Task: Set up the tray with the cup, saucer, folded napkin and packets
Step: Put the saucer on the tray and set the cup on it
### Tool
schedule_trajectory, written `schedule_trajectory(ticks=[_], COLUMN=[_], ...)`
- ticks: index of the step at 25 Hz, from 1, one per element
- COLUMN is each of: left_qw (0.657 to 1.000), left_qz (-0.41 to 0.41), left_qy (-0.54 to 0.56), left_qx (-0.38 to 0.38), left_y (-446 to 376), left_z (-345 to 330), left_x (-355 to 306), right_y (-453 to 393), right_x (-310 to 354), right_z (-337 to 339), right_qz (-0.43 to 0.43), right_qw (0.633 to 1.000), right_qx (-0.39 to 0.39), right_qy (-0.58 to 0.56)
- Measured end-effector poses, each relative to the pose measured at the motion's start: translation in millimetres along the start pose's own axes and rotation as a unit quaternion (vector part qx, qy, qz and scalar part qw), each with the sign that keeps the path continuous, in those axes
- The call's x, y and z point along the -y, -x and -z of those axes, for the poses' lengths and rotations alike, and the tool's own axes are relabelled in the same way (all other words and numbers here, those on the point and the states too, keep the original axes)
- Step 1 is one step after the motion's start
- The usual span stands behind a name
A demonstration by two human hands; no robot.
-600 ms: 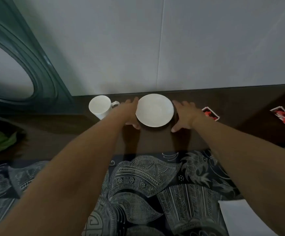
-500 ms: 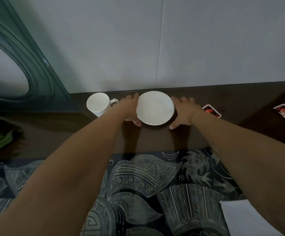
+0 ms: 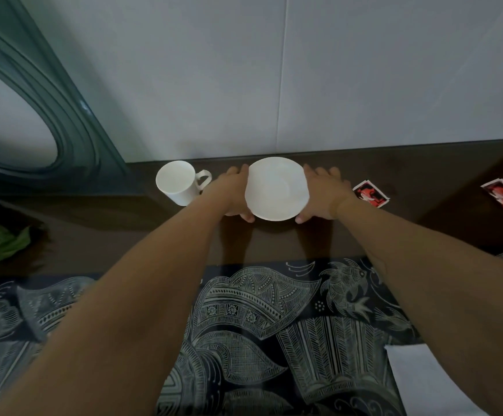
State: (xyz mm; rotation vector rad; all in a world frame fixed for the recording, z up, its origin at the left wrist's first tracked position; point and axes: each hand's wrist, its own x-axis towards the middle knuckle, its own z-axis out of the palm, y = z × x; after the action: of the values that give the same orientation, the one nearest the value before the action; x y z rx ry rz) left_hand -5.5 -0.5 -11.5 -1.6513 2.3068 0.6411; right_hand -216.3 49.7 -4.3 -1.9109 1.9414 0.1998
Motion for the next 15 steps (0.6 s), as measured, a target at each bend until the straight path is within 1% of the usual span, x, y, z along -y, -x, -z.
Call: schedule_trajectory(ticks=[4,8,11,15], left_qw=[1.000,0.999,0.999,0.998], left_qz=[-0.007,-0.002,-0.002,0.016], left_qy=[0.001,0.017,0.026,0.045], left_qx=[-0.013,-0.031,-0.043,-0.034], left_y=[43.1,108.5,163.3,232.4], left_z=[9.1,16.4,11.3,-2.6], left_x=[-13.8,-26.9,-33.8,-36.0], right_y=[44.3,106.4,156.6,218.4], right_x=[3.9,15.4,26.8,43.8], right_z=[12.5,22.2,23.7,11.4], right_qz=[0.003,0.012,0.021,0.036], right_qw=[1.000,0.999,0.999,0.999], right_qx=[-0.013,-0.029,-0.038,-0.033], right_qy=[-0.007,-0.007,0.000,-0.006])
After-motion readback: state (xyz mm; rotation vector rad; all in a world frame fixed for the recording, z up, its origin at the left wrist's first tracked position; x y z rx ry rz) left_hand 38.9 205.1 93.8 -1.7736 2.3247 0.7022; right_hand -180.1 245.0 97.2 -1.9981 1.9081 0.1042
